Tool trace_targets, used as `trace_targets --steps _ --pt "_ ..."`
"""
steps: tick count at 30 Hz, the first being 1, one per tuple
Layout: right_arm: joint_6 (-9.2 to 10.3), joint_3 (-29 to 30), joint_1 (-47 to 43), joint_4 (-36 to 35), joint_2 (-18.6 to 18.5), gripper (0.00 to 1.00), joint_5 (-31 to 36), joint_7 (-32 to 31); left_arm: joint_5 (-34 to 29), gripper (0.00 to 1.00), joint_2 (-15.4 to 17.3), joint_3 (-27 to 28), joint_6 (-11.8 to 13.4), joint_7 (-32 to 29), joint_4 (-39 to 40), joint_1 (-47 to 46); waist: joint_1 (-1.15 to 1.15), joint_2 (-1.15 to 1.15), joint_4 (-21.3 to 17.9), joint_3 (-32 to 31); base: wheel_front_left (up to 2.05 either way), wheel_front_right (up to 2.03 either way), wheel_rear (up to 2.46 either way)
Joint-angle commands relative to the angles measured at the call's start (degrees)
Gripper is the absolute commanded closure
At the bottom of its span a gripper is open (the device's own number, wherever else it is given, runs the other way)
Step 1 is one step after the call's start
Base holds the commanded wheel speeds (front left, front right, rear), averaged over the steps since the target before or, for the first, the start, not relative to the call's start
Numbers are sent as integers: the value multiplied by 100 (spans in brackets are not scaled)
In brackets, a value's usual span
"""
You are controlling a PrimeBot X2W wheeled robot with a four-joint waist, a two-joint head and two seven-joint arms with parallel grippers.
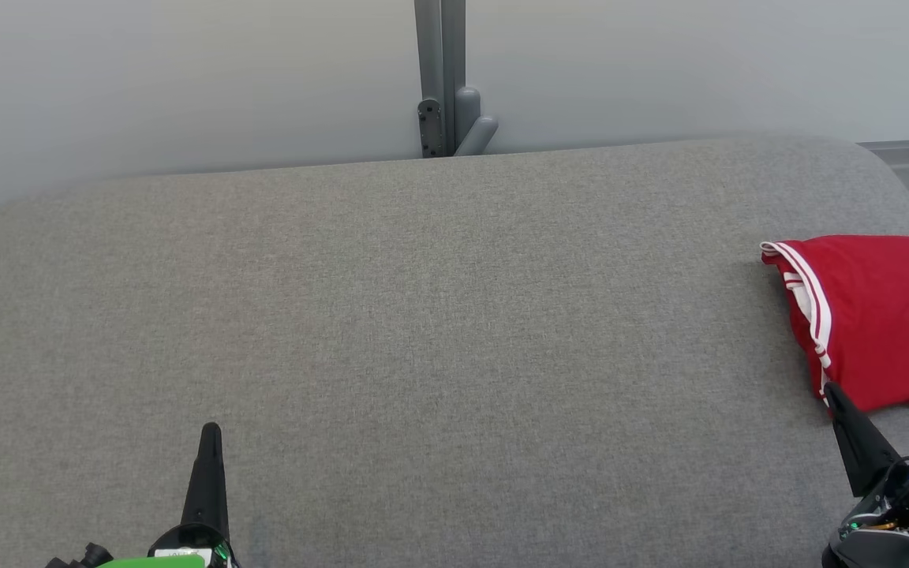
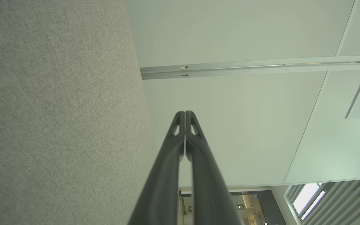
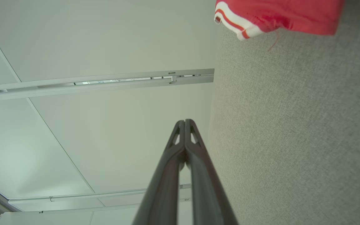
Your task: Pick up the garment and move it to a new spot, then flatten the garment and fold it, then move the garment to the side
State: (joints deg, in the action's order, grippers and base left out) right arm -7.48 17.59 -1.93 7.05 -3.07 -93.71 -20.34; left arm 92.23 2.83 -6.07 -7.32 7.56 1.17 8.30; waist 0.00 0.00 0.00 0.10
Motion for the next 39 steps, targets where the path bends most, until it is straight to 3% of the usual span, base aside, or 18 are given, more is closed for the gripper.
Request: trace_targets --steps 1,39 --pt "-2 17 64 5 -5 100 16 -29 -5 100 -3 15 -39 -23 11 58 0 0 0 0 0 0 0" --pt "-2 29 63 6 6 100 30 -34 -6 100 -3 16 -39 -25 11 58 0 0 0 0 0 0 0"
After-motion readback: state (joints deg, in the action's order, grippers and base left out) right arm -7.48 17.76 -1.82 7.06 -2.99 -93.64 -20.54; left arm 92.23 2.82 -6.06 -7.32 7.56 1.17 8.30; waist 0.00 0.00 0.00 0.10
